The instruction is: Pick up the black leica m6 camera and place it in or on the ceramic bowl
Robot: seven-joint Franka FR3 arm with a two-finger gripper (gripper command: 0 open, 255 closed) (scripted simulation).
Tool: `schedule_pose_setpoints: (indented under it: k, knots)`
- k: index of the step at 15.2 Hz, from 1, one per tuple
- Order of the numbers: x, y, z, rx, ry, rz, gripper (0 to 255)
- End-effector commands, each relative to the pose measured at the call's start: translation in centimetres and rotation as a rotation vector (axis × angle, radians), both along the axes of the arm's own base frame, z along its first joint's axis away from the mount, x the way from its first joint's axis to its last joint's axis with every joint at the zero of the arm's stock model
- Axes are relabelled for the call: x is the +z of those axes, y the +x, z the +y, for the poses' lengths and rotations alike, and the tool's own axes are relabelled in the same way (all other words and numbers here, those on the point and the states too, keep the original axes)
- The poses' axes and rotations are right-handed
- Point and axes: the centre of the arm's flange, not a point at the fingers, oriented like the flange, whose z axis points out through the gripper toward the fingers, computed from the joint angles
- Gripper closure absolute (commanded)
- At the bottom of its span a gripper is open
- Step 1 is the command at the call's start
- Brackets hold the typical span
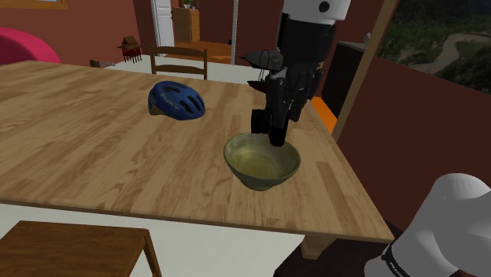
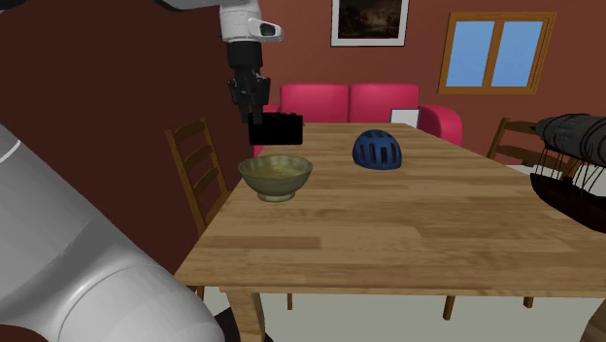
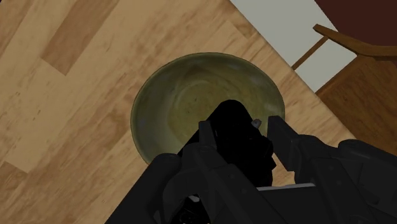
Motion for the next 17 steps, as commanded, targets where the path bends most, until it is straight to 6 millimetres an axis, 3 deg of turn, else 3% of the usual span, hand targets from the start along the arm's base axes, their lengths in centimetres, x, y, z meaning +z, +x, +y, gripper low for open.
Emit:
schedule_pose_setpoints:
  k: [1,8,16,17]
  knots:
    - [-1.1,0.0,-0.1,0.0,0.0,-0.001,255]
    - [-4.9,0.0,-0.1,0.0,0.0,-0.001,255]
    - [-4.9,0.0,-0.1,0.0,0.0,-0.001,255]
    - [-4.9,0.0,-0.1,0.0,0.0,-0.001,0]
